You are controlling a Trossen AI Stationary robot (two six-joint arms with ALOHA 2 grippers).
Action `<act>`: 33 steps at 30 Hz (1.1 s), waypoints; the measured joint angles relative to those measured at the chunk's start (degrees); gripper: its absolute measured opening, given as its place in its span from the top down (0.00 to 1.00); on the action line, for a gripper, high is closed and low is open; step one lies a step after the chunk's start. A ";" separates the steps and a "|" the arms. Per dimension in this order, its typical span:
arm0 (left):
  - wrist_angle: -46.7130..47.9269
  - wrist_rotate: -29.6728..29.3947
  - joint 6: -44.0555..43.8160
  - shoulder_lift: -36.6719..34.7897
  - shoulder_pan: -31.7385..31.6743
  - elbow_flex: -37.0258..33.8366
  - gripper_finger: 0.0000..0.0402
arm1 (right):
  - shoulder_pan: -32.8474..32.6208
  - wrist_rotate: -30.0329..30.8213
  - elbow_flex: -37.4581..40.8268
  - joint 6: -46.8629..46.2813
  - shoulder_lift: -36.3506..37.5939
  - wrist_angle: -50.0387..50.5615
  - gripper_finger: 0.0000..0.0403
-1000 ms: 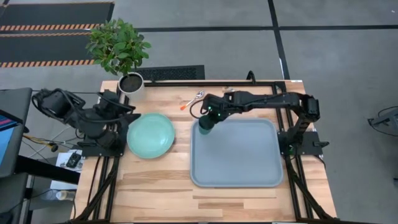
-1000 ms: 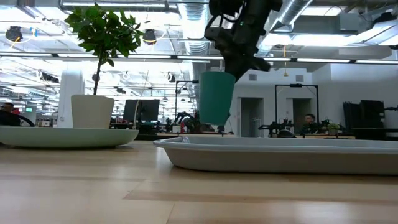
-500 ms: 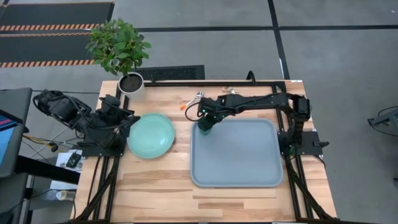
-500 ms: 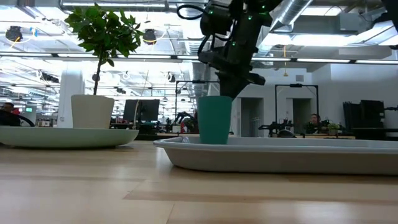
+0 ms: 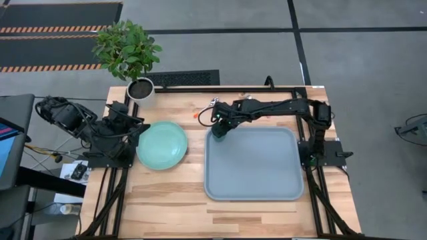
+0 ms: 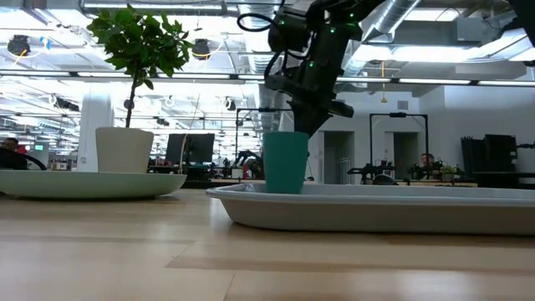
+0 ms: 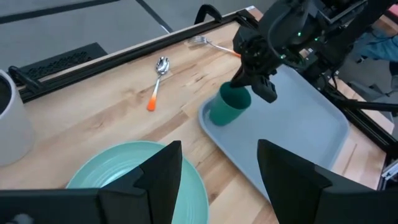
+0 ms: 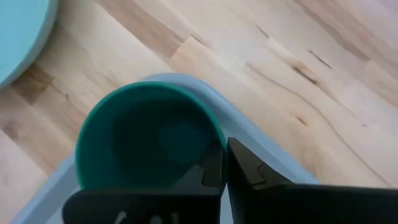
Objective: Pick and place plate/cup/fork/spoon on tray
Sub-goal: Put the green cup on the blue tray
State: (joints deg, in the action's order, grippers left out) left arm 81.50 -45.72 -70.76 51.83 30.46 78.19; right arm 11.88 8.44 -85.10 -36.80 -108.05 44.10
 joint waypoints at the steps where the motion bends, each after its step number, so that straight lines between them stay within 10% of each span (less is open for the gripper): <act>1: -0.01 0.01 0.00 0.00 0.00 0.00 0.51 | -0.03 0.00 0.00 0.01 -0.02 -0.27 0.95; 13: 0.04 0.28 0.00 0.01 0.00 0.00 0.51 | -0.24 -0.89 0.05 -0.05 -0.04 -1.24 0.91; 33: 1.27 0.64 -2.40 0.31 -0.02 0.00 0.51 | -0.13 -2.31 0.11 1.22 3.92 -1.30 0.58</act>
State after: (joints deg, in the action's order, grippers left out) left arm 82.77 -45.08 -73.16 52.15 30.44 78.19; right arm 11.75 6.13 -84.99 -35.58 -104.13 42.79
